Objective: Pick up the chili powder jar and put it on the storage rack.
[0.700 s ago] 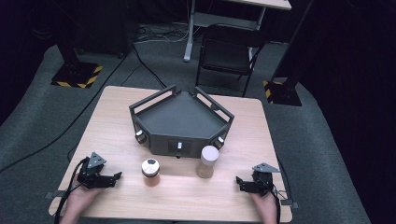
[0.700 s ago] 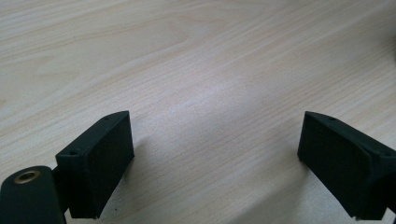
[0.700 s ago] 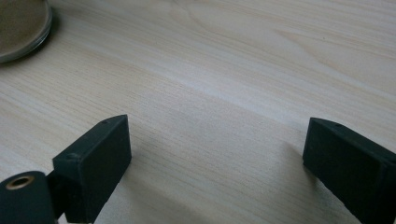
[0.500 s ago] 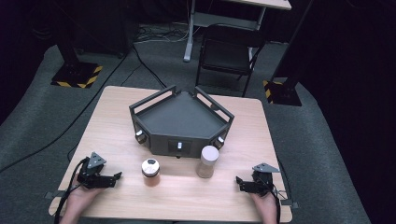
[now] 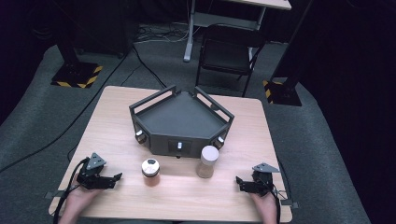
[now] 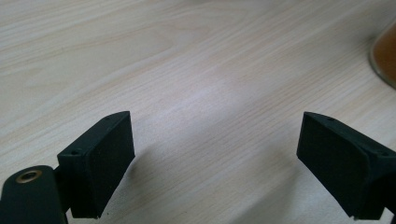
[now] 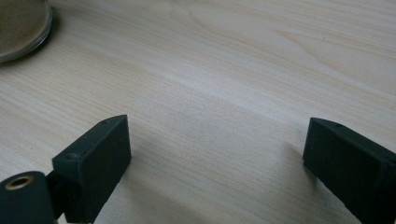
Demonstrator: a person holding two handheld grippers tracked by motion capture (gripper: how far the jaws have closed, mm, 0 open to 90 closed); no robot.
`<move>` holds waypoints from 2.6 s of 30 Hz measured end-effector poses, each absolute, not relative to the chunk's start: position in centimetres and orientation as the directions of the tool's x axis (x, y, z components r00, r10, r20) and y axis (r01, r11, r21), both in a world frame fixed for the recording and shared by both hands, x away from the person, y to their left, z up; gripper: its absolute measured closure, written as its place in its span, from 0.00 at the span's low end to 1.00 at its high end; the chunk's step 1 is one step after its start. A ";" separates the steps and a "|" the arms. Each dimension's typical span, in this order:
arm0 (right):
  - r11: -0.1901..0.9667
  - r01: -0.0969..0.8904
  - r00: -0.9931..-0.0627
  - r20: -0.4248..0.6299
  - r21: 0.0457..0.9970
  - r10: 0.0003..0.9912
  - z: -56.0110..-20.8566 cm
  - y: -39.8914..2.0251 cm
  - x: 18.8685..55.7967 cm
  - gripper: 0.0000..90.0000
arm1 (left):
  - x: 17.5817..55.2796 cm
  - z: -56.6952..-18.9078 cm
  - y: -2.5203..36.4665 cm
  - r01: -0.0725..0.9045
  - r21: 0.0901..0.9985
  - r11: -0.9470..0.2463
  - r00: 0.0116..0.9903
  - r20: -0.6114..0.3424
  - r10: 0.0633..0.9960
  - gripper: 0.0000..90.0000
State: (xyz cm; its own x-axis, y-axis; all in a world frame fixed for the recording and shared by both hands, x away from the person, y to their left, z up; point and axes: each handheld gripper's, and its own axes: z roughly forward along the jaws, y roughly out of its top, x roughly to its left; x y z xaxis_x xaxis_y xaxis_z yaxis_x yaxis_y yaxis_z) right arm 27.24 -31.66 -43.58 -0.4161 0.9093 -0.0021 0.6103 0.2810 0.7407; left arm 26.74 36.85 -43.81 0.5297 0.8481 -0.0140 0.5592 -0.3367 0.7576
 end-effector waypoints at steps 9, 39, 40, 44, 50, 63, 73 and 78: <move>0.282 0.610 -0.417 -0.002 0.740 0.909 -43.6 -31.7 27.3 0.07 | 26.1 -43.2 37.4 0.515 0.792 -0.327 0.572 -0.034 0.820 0.13; 0.282 0.610 -0.418 -0.002 0.740 0.909 -43.6 -31.7 27.3 0.07 | 26.1 -41.5 36.4 0.426 0.828 -0.365 0.715 -0.060 0.697 0.12; 0.282 0.610 -0.418 -0.002 0.740 0.909 -43.6 -31.7 27.3 0.07 | 26.1 -41.5 36.3 0.425 0.829 -0.364 0.716 -0.061 0.695 0.13; 0.282 0.610 -0.418 -0.002 0.740 0.909 -43.6 -31.7 27.3 0.07 | 26.2 -41.4 36.0 0.420 0.829 -0.370 0.728 -0.064 0.683 0.13; 0.282 0.610 -0.418 -0.002 0.740 0.909 -43.6 -31.7 27.3 0.07 | 26.3 -41.4 35.6 0.411 0.832 -0.373 0.742 -0.068 0.666 0.13; 0.282 0.610 -0.418 -0.002 0.740 0.909 -43.6 -31.7 27.3 0.07 | 26.5 -41.4 34.3 0.395 0.835 -0.383 0.770 -0.073 0.634 0.13; 0.283 0.610 -0.418 -0.002 0.740 0.908 -43.6 -31.7 27.3 0.07 | 26.8 -41.6 32.6 0.379 0.835 -0.399 0.787 -0.064 0.614 0.13; 0.282 0.610 -0.418 -0.002 0.740 0.909 -43.6 -31.7 27.3 0.07 | 27.1 -41.8 31.9 0.382 0.834 -0.398 0.785 -0.065 0.617 0.14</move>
State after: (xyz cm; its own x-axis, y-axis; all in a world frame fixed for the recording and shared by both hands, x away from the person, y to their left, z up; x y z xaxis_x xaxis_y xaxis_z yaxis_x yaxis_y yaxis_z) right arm 27.25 -31.66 -43.57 -0.4178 0.9085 -0.0022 0.6103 0.2824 0.7401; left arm 27.05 31.92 -41.75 0.7845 0.6167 -0.0652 0.3819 -0.3977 0.8343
